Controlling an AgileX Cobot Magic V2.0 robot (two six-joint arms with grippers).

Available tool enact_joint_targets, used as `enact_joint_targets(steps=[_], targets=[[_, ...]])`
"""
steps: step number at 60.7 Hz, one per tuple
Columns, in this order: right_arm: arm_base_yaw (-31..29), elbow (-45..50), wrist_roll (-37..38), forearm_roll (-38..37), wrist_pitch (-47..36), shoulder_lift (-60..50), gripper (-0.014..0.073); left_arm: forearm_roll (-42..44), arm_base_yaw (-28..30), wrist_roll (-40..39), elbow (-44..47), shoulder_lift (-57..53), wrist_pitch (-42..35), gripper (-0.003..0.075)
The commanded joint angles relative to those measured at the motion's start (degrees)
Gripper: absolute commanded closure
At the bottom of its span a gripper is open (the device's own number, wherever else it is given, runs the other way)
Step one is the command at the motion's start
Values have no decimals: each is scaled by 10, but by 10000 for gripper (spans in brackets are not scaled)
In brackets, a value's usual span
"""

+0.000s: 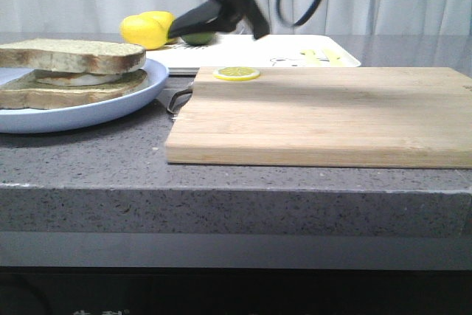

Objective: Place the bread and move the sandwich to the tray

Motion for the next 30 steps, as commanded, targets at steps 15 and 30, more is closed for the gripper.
enact_joint_targets(steps=[15, 30], targets=[[-6, -18, 90, -351, 105, -229, 105, -4, -4, 0, -19, 3, -45, 230], [-6, 16, 186, -545, 136, -372, 105, -2, -4, 0, -19, 3, -47, 229]])
